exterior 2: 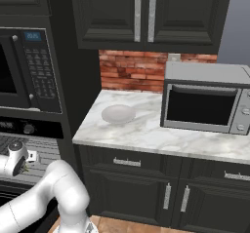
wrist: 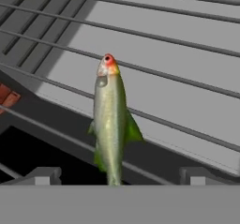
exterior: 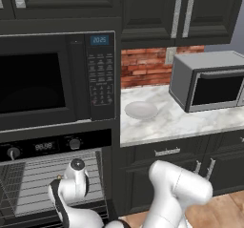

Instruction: Take the fish from the oven and place it on the plate on the counter.

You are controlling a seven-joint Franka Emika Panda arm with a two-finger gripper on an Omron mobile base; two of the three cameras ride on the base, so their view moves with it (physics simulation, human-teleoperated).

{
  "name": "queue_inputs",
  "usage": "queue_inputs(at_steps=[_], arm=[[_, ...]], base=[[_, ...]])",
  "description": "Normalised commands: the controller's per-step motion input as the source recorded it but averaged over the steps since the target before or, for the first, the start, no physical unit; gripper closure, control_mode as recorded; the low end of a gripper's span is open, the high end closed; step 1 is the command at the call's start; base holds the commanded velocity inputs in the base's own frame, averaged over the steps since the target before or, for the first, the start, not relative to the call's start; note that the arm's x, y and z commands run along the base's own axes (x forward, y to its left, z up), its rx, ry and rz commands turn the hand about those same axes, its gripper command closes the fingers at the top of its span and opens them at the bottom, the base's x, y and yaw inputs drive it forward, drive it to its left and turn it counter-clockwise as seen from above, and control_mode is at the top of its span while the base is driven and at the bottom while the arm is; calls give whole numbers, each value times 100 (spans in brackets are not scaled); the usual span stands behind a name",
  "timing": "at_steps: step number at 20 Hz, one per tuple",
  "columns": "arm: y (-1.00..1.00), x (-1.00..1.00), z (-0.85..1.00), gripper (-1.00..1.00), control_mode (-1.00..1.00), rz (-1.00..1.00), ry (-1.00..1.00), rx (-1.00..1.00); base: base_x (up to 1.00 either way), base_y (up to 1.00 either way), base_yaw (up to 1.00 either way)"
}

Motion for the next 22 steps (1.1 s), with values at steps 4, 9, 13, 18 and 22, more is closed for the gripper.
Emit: queue_inputs(at_steps=[4,9,13,18,22], arm=[[18,27,-26,-100,-100,0,0,0],[27,20,-32,-100,-100,0,0,0],[25,7,-42,-100,-100,0,0,0],[28,0,-80,100,-100,0,3,1],[14,-26,-100,100,-100,0,1,3]], base=[[0,0,0],[0,0,0],[0,0,0],[0,0,0],[0,0,0]])
